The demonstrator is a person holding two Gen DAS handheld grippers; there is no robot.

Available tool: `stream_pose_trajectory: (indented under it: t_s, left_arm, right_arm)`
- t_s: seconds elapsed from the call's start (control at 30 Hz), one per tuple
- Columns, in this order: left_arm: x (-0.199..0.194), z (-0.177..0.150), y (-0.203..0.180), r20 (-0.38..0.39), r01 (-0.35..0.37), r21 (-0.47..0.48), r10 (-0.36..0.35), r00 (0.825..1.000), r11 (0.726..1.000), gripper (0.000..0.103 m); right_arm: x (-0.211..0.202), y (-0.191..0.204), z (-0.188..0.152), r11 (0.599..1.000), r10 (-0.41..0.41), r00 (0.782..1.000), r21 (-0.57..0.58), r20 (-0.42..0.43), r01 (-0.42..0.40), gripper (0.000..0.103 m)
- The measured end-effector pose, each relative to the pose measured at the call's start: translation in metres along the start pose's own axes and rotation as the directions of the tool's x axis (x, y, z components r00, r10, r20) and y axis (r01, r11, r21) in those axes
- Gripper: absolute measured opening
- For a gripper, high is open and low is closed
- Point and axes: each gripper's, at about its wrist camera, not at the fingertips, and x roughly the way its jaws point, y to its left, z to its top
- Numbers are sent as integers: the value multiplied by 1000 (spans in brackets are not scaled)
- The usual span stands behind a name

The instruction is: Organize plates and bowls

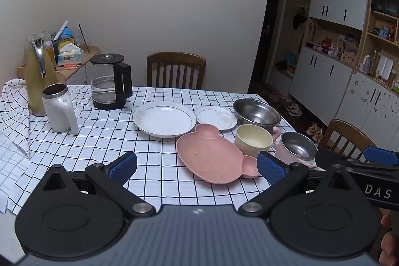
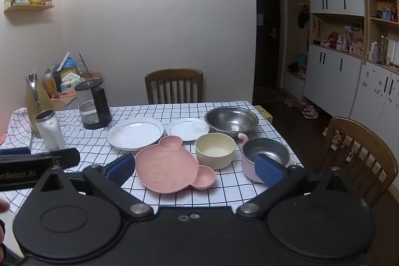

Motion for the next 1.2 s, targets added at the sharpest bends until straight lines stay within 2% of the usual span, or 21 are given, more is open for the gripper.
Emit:
stream_pose_trajectory:
  t_s: [0.13, 0.2, 0.53, 0.73, 1.2]
  left_arm:
    - [-1, 0, -1, -8, 6, 10, -6, 1000, 1000, 103]
    - [-3, -1, -1, -5, 0, 15, 0, 1000, 1000, 103]
    - [-7, 1, -5, -7, -28, 25, 28, 1000, 999, 103]
    - [-9, 0, -5, -2, -71, 33, 71, 997, 997, 103]
    - [-8, -3, 7, -53, -92, 8, 92, 994, 996, 103]
  right_arm:
    - [0, 2, 0, 1000, 3, 1000, -9, -4, -4, 103]
    - [-6, -5, 1, 1000, -1, 1000, 29, 5, 1, 103]
    - [-8, -4, -2, 1000, -10, 1000, 11, 0, 10, 103]
    - [-5, 4, -1, 1000, -3, 1000, -1, -8, 3, 103]
    - [-1, 13, 2, 1000, 19, 999, -18, -39, -20, 103]
